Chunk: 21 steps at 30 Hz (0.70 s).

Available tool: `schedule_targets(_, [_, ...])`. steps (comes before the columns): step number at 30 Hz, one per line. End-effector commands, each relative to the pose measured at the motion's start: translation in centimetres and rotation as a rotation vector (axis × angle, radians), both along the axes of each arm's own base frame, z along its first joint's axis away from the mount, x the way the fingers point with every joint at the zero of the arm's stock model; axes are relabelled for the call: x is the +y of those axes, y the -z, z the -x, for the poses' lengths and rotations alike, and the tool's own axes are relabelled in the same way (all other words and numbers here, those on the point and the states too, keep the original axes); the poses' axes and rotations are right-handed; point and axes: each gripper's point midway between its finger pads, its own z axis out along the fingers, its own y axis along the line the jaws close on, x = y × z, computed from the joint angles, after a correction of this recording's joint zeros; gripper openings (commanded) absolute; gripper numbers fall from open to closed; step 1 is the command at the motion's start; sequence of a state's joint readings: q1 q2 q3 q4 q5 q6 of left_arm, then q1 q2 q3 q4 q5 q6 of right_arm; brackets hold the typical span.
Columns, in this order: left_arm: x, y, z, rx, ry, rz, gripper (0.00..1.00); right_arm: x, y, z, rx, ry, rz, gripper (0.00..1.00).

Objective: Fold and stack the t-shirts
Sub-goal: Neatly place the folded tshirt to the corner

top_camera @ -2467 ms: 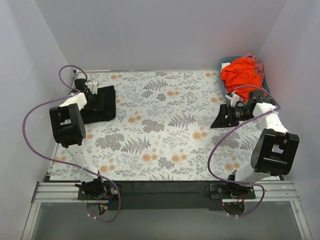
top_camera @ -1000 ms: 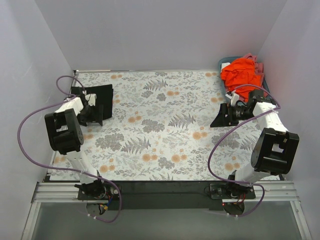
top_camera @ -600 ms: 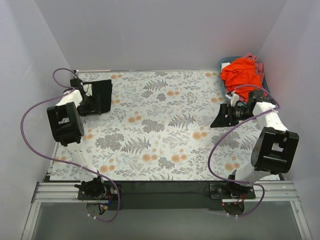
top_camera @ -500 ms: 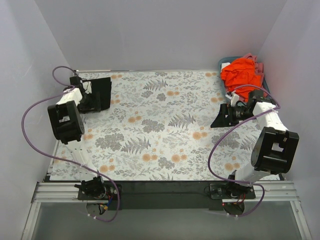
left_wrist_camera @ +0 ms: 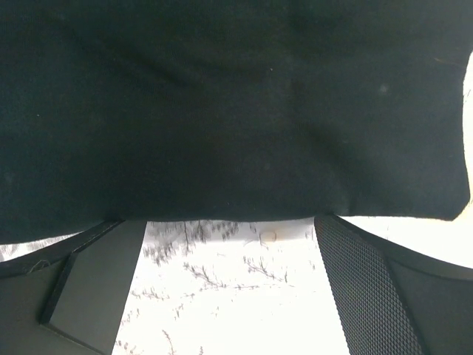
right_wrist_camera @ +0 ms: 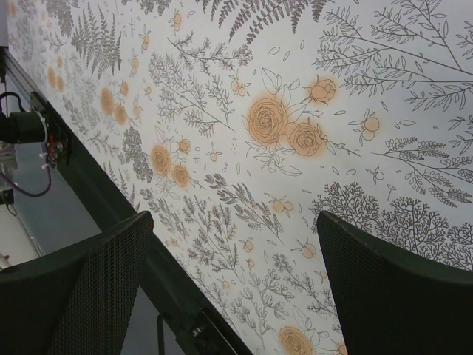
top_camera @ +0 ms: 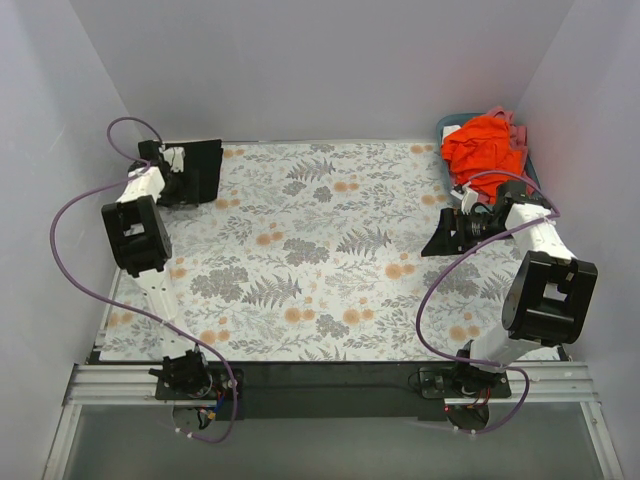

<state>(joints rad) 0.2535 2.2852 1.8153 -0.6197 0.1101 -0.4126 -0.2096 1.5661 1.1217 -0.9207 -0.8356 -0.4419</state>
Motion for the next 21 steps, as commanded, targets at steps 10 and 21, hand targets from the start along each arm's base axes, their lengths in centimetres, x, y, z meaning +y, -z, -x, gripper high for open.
schedule_targets(10, [0.6, 2.6, -2.3, 0.04, 0.017, 0.007, 0.98, -0.1, -0.1, -0.4, 0.004, 0.003, -0.014, 0.99])
schedule_targets(21, [-3.2, -13.7, -0.5, -0.16, -0.072, 0.192, 0.98, -1.8, -3.6, -3.9, -0.156, 0.007, 0.087, 0.98])
